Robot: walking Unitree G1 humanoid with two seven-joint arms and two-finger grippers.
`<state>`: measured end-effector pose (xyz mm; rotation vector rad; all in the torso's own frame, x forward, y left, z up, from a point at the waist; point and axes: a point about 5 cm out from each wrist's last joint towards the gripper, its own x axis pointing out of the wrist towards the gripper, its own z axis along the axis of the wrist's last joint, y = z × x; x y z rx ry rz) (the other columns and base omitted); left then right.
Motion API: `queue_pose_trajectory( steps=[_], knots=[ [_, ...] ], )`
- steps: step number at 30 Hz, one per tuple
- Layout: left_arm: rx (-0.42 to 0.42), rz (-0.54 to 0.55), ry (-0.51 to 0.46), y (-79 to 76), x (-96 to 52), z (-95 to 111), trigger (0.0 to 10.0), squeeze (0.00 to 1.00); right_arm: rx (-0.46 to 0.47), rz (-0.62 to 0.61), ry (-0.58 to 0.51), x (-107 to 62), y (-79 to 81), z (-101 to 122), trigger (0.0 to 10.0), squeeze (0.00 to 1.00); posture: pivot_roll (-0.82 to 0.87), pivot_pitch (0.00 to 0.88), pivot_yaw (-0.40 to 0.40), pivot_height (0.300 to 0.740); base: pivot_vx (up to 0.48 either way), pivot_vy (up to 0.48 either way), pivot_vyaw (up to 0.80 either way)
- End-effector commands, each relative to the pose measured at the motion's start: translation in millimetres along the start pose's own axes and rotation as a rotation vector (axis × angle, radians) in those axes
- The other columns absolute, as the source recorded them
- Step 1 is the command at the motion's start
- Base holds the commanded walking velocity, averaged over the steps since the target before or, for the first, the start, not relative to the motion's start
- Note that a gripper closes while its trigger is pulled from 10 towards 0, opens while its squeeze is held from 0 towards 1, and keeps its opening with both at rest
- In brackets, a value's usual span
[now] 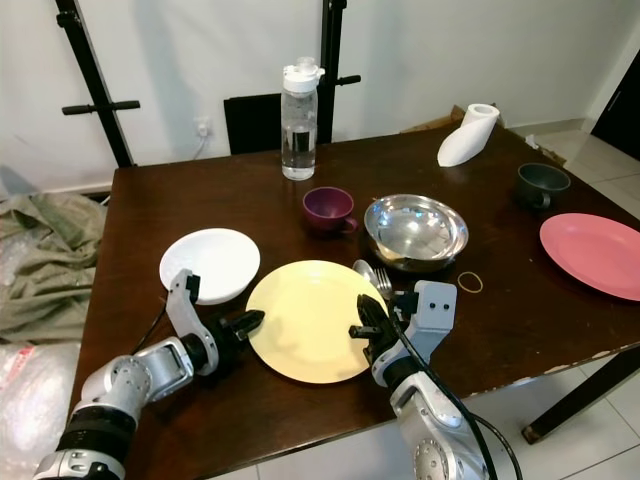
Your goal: Setting the table
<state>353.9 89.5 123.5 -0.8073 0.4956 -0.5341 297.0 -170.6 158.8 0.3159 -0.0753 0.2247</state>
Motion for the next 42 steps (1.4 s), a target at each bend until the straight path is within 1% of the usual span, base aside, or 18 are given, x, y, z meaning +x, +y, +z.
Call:
queue_pose_trajectory(
  steps=[1,11,15,16,17,20,21,22,25,29,30,31,32,35,38,39,40,42],
  knots=[
    [-0.025,0.053,0.039,12.2,-1.9,-10,0.0,0.0,0.0,-0.002,0.014,-1.7,-0.3,-2,10.0,0.0,0.0,0.148,0.121,0.74,0.0,0.0,0.0],
    [-0.031,0.053,0.036,12.8,-1.8,-10,0.0,0.0,0.001,-0.001,0.014,-1.5,-0.3,-2,10.0,0.0,0.0,0.147,0.121,0.74,0.073,0.0,0.0],
    [-0.025,0.032,-0.006,9.6,-2.6,-1,0.0,0.0,0.002,-0.002,0.014,-1.0,0.0,-3,10.0,0.0,0.01,0.144,0.123,0.74,0.0,0.0,0.0],
    [0.0,-0.004,-0.057,1.3,-4.9,11,8.4,0.0,0.001,-0.002,0.013,-0.9,-0.1,-2,10.0,0.0,0.0,0.142,0.123,0.74,0.0,0.0,0.0],
    [0.015,-0.042,-0.086,-6.5,-7.7,18,10.0,0.0,0.001,-0.002,0.011,-0.9,-0.2,-2,10.0,0.0,0.0,0.142,0.123,0.74,0.0,0.0,0.0],
    [0.031,-0.082,-0.114,-14.9,-11.1,24,10.0,0.0,0.0,-0.001,0.009,-0.9,-0.3,-1,10.0,0.0,0.0,0.142,0.123,0.74,0.0,0.0,0.0],
    [0.032,-0.161,-0.144,-29.3,-17.3,33,10.0,0.0,0.002,0.009,0.003,-1.1,0.3,0,10.0,0.0,0.01,0.133,0.12,0.74,0.0,0.0,0.0],
    [0.032,-0.195,-0.157,-35.4,-20.5,36,10.0,0.0,0.004,0.015,0.0,-1.2,0.9,1,10.0,0.0,0.01,0.133,0.12,0.74,0.0,0.0,0.0],
    [0.021,-0.248,-0.182,-44.9,-26.4,42,10.0,0.0,0.008,0.027,-0.008,-1.1,2.5,2,10.0,0.0,0.01,0.131,0.12,0.74,0.0,0.0,0.0],
    [0.035,-0.306,-0.23,-59.8,-41.6,53,10.0,0.0,0.057,0.087,-0.105,-2.6,10.3,23,10.0,0.0,0.02,0.124,0.118,0.74,0.0,0.0,0.0],
    [0.035,-0.306,-0.23,-59.8,-41.6,53,10.0,0.0,0.057,0.087,-0.105,-2.6,10.3,23,10.0,0.0,0.02,0.124,0.118,0.74,0.0,0.0,0.0],
    [0.042,-0.315,-0.241,-60.9,-45.6,55,10.0,0.0,0.086,0.106,-0.144,-3.8,11.7,32,10.0,0.0,0.02,0.122,0.117,0.74,0.0,0.0,0.0],
    [0.058,-0.321,-0.277,-61.6,-56.1,62,10.0,0.0,0.159,0.17,-0.213,-7.3,15.6,49,10.0,0.0,0.02,0.117,0.12,0.74,0.0,0.0,0.0],
    [0.066,-0.319,-0.299,-61.3,-61.5,66,10.0,0.0,0.194,0.206,-0.233,-8.9,18.0,54,10.0,0.0,0.02,0.116,0.119,0.74,0.0,0.0,0.0],
    [0.081,-0.327,-0.389,-60.9,-80.2,83,10.0,0.0,0.268,0.279,-0.252,-10.7,23.7,58,10.0,0.0,0.02,0.11,0.118,0.74,0.0,0.0,0.0],
    [0.086,-0.329,-0.455,-59.8,-92.0,93,10.0,0.0,0.304,0.309,-0.261,-10.3,26.9,60,10.0,0.0,0.03,0.104,0.114,0.74,0.0,0.0,0.0],
    [0.086,-0.329,-0.455,-59.8,-92.0,93,10.0,0.0,0.304,0.309,-0.261,-10.3,26.9,60,10.0,0.0,0.03,0.104,0.114,0.74,0.0,0.0,0.0],
    [0.086,-0.327,-0.519,-57.2,-103.4,103,10.0,0.0,0.354,0.35,-0.275,-9.8,31.6,64,10.0,0.0,0.03,0.1,0.108,0.74,0.0,0.0,0.0]
  ],
)
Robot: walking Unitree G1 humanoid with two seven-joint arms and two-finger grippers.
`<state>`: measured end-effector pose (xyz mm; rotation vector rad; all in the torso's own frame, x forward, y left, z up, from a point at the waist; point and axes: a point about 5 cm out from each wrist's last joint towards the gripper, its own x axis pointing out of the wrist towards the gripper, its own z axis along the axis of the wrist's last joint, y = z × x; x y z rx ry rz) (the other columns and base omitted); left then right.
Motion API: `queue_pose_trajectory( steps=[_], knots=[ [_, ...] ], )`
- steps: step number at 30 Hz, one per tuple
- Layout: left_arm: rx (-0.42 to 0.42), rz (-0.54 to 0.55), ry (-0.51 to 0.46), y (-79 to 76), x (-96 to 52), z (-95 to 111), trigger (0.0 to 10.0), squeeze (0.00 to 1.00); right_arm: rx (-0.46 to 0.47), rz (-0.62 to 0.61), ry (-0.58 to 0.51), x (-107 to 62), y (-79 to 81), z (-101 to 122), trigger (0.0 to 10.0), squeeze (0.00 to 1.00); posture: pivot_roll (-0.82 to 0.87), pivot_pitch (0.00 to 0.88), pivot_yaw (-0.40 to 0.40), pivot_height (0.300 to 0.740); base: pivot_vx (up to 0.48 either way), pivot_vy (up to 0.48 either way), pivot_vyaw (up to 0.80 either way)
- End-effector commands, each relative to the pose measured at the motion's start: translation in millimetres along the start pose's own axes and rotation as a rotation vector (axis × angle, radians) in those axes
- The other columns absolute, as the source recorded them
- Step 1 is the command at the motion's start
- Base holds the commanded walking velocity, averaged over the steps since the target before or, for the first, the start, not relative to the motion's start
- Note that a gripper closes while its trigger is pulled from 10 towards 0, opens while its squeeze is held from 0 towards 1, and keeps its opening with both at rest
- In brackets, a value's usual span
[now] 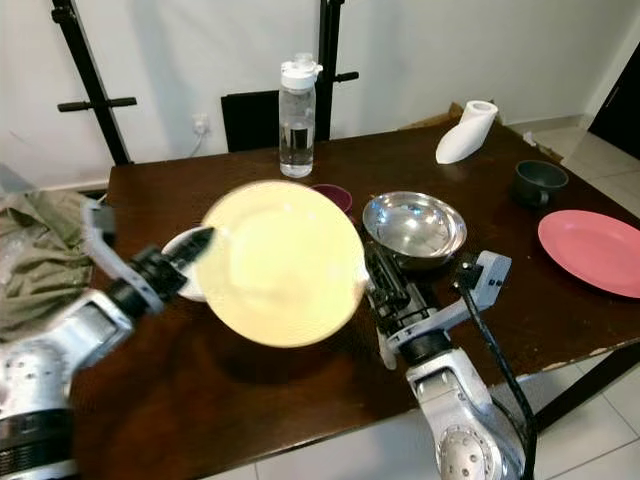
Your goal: Setting the table
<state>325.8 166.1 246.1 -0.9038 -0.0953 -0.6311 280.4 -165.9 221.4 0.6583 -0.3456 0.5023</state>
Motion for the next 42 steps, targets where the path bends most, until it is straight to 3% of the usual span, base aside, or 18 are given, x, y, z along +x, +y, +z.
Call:
queue_pose_trajectory(
  steps=[1,6,8,13,26,39,40,41,42],
  knots=[
    [0.012,-0.005,-0.072,-0.3,-9.0,15,10.0,0.0,0.065,0.066,-0.022,2.9,9.4,5,10.0,0.0,0.03,0.099,0.105,0.74,0.0,0.0,0.0],
    [-0.007,-0.01,-0.119,0.8,-13.9,20,10.0,0.0,0.178,0.133,-0.03,5.0,17.1,6,10.0,0.0,0.04,0.096,0.102,0.74,0.0,0.0,0.0],
    [-0.054,-0.046,-0.162,-2.2,-17.1,19,10.0,0.0,0.326,0.197,-0.019,4.1,25.7,4,10.0,0.0,0.03,0.091,0.084,0.74,0.0,0.0,0.0],
    [-0.103,-0.099,-0.196,-7.5,-15.7,15,10.0,0.0,0.448,0.244,-0.04,6.2,33.9,4,10.0,0.0,0.02,0.089,0.077,0.74,0.0,0.0,0.0],
    [-0.146,-0.209,-0.244,-25.6,-5.0,24,10.0,0.0,0.457,0.384,-0.043,19.6,54.8,21,10.0,0.0,0.0,0.08,0.08,0.74,0.0,0.0,0.0],
    [-0.148,-0.301,-0.288,-45.6,-0.8,36,10.0,0.0,0.399,0.282,-0.004,20.8,36.3,15,10.0,0.0,0.01,0.069,0.077,0.74,0.0,0.0,0.0],
    [-0.146,-0.302,-0.287,-46.4,-0.7,36,10.0,0.0,0.394,0.271,-0.003,21.1,34.9,15,10.0,0.83,0.01,0.069,0.078,0.74,0.0,0.0,0.0],
    [-0.146,-0.302,-0.287,-46.4,-0.7,36,10.0,0.0,0.394,0.271,-0.003,21.1,34.9,15,10.0,0.83,0.01,0.069,0.078,0.74,0.0,0.0,0.0],
    [-0.146,-0.303,-0.287,-47.2,-0.5,37,10.0,0.0,0.396,0.266,-0.006,21.4,34.2,14,10.0,1.0,0.01,0.069,0.078,0.74,0.0,0.0,0.0]
  ],
)
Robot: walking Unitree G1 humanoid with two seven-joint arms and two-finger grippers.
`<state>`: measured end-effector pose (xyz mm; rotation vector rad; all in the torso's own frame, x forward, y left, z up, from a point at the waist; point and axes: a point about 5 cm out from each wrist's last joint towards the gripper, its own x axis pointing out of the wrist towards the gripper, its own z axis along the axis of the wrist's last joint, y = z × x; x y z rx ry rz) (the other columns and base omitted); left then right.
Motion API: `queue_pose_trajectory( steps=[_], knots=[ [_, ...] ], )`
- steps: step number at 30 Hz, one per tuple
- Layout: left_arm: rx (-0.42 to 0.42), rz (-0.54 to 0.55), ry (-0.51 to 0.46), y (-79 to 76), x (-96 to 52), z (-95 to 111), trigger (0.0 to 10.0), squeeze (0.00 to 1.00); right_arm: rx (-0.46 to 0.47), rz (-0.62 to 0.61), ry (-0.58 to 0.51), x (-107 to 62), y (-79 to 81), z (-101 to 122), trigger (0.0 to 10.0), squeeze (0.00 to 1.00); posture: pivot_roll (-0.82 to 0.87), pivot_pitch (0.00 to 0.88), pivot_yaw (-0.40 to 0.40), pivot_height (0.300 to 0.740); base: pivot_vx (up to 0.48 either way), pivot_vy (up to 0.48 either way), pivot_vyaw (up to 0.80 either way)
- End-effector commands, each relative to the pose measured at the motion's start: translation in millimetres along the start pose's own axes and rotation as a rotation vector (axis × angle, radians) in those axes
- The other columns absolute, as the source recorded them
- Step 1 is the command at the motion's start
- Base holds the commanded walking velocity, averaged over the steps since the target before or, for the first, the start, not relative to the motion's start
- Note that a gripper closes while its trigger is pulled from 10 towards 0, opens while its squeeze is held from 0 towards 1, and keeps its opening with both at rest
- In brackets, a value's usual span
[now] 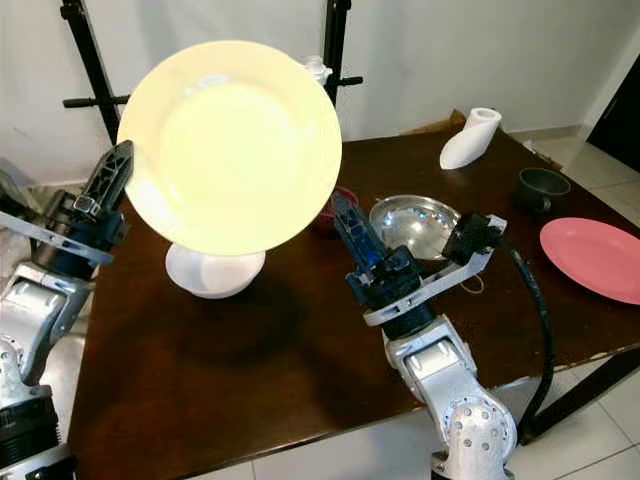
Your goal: Setting the table
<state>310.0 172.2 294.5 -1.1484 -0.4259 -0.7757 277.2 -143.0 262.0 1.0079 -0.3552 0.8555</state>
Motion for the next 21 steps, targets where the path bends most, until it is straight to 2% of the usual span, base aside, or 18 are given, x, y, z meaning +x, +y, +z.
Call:
queue_pose_trajectory(
  steps=[1,4,5,6,7,21],
  knots=[
    [0.019,-0.032,-0.005,-9.0,3.1,3,10.0,0.0,-0.005,-0.022,0.0,-2.9,-2.8,1,10.0,1.0,0.01,0.069,0.077,0.74,0.0,0.0,0.0],
    [0.017,-0.036,-0.002,-10.6,4.1,3,10.0,0.0,-0.008,-0.022,-0.004,-2.1,-3.2,2,10.0,1.0,0.01,0.069,0.077,0.74,0.0,0.0,0.0],
    [0.015,-0.037,0.002,-11.3,4.3,2,10.0,0.0,-0.015,-0.023,-0.004,-1.7,-3.4,2,10.0,0.39,0.01,0.068,0.077,0.74,0.0,0.0,0.0],
    [0.015,-0.037,0.002,-11.3,4.3,2,10.0,0.0,-0.015,-0.023,-0.004,-1.7,-3.4,2,10.0,0.39,0.01,0.068,0.077,0.74,0.0,0.0,0.0],
    [0.015,-0.037,0.007,-11.6,4.4,1,10.0,0.0,-0.017,-0.022,-0.003,-1.4,-3.5,3,10.0,0.0,0.01,0.068,0.077,0.74,0.0,0.0,0.0],
    [-0.022,-0.018,0.047,-9.8,3.5,-13,10.0,0.0,-0.02,0.003,0.009,2.7,-1.0,0,10.0,0.0,0.01,0.072,0.077,0.74,0.0,0.0,0.0]
  ],
)
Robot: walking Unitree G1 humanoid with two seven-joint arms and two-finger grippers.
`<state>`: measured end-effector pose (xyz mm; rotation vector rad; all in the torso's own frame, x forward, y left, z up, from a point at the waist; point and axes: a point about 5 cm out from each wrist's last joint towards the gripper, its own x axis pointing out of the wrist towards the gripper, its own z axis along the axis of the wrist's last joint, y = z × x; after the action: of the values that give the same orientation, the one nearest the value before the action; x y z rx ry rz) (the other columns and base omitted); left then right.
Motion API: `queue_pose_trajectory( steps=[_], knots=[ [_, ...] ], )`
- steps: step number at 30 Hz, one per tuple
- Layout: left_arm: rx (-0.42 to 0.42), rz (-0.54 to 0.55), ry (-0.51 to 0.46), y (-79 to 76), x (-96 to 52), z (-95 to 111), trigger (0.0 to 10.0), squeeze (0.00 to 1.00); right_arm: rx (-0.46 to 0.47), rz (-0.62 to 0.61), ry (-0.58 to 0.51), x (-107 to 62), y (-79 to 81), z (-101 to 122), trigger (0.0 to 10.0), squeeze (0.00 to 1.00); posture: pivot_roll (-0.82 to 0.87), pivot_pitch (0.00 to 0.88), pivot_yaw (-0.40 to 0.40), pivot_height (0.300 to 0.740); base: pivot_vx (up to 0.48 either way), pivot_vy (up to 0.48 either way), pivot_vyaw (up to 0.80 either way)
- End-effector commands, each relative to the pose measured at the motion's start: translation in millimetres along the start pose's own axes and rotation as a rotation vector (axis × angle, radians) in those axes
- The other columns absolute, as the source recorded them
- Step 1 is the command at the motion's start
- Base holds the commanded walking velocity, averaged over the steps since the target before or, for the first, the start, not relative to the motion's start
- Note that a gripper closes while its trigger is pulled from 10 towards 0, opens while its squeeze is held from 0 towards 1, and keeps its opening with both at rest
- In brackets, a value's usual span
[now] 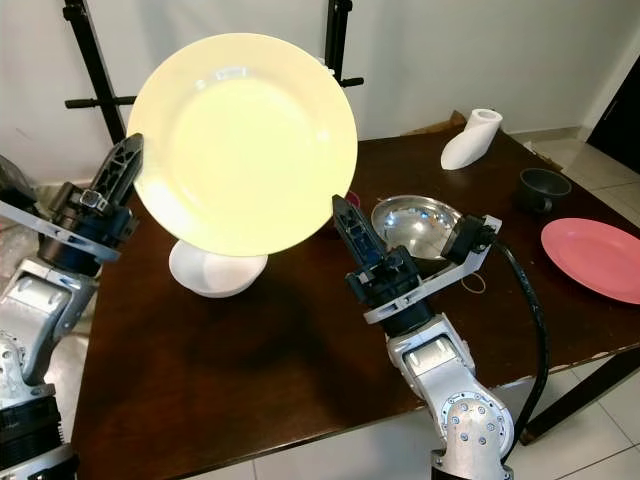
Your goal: Setting the table
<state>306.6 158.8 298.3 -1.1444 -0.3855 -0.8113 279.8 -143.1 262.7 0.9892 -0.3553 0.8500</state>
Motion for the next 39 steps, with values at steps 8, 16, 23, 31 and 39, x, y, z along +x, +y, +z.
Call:
queue_pose_trajectory(
  steps=[8,16,23,31,39],
  knots=[
    [-0.023,0.018,0.029,5.3,-6.6,-8,10.0,0.0,-0.007,-0.007,0.002,0.4,-0.8,0,3.6,0.0,0.01,0.072,0.078,0.74,0.0,0.0,0.0],
    [0.023,0.119,0.133,20.4,-23.8,-21,10.0,0.0,-0.017,-0.055,-0.02,-3.5,-6.9,2,0.0,0.0,0.01,0.076,0.08,0.74,0.0,0.0,0.0],
    [0.065,0.193,0.228,23.6,-36.0,-34,10.0,0.0,-0.004,-0.122,-0.026,-12.7,-15.4,-1,0.0,0.0,0.02,0.079,0.079,0.74,0.0,0.0,0.0],
    [0.178,0.288,0.374,28.9,-53.6,-51,10.0,0.0,-0.006,-0.224,0.065,-42.5,-26.3,-20,10.0,0.0,0.03,0.086,0.08,0.74,0.0,0.0,0.0],
    [0.221,0.286,0.402,31.2,-55.2,-52,10.0,0.0,-0.066,-0.27,0.076,-47.5,-29.3,-25,10.0,0.0,0.02,0.081,0.099,0.74,0.0,0.0,0.0]
  ],
)
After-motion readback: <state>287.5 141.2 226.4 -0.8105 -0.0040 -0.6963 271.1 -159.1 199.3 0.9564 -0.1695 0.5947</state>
